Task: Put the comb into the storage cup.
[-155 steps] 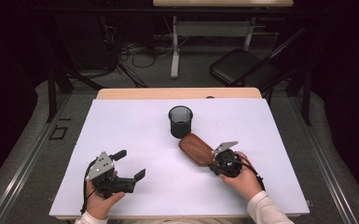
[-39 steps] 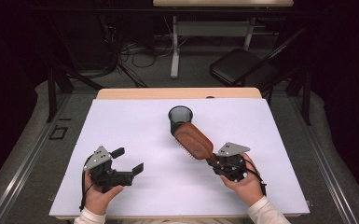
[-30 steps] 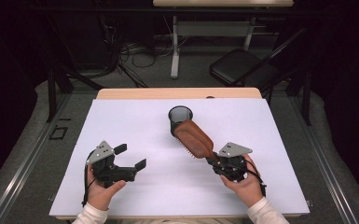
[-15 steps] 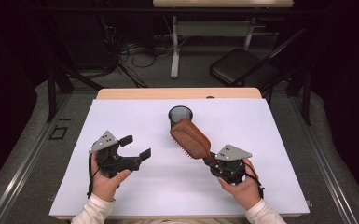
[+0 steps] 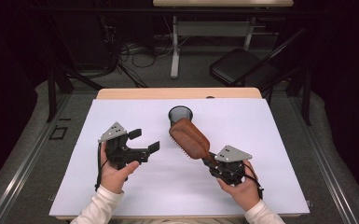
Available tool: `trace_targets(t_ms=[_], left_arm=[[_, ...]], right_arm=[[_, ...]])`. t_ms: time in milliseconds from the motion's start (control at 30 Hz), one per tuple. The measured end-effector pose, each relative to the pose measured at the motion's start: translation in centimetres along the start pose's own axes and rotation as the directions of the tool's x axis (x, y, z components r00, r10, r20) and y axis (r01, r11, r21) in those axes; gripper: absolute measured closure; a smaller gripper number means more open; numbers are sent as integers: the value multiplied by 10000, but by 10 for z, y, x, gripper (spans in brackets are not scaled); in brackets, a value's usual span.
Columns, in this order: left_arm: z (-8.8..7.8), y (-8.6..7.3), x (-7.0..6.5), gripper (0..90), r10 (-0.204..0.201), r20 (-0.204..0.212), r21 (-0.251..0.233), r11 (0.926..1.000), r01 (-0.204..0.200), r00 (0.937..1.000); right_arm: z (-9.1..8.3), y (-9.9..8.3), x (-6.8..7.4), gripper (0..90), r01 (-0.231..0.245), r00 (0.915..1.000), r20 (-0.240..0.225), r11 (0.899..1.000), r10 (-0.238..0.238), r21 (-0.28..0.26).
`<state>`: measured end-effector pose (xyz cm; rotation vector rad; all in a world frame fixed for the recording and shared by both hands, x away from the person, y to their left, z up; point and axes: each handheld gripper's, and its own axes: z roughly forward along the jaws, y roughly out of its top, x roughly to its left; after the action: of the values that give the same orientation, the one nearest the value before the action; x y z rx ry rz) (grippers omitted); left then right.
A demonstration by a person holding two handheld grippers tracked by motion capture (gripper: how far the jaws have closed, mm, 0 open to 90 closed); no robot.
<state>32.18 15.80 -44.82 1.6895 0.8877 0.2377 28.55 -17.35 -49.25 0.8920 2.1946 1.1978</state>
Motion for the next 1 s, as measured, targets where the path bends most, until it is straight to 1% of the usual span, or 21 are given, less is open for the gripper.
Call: trace_targets(t_ms=[67,233,333,467,567,667,800,900,1000], left_arm=[[5,1,-1,57,-43,33,64,10000,43,10000],[15,3,-6,62,-150,220,228,9996,145,9996],[21,4,-10,62,-175,246,270,9995,168,9995],[29,5,-14,62,-296,381,296,9992,285,9988],[35,7,-17,62,-315,512,384,9988,296,9982],[41,7,-20,62,-350,508,477,9983,326,9981],[49,6,-23,62,-507,574,583,9972,474,9971],[54,6,-24,61,-647,579,662,9959,608,9962],[58,5,-25,61,-704,538,717,9952,664,9961]], right_arm=[[0,0,0,717,-19,10000,-36,10000,20,37],[0,0,2,717,24,10000,22,10000,-24,-82],[0,0,1,717,-13,10000,14,9999,13,-123],[-1,0,1,717,-17,10000,44,9999,18,-141],[-1,0,2,717,-15,10000,34,9999,16,-157],[-1,0,2,717,9,10000,29,9998,-9,-189],[-1,0,2,717,1,10000,44,9997,0,-244],[-1,0,2,717,-1,10000,58,9996,2,-266],[-1,0,2,717,21,10000,51,9997,-19,-253]])
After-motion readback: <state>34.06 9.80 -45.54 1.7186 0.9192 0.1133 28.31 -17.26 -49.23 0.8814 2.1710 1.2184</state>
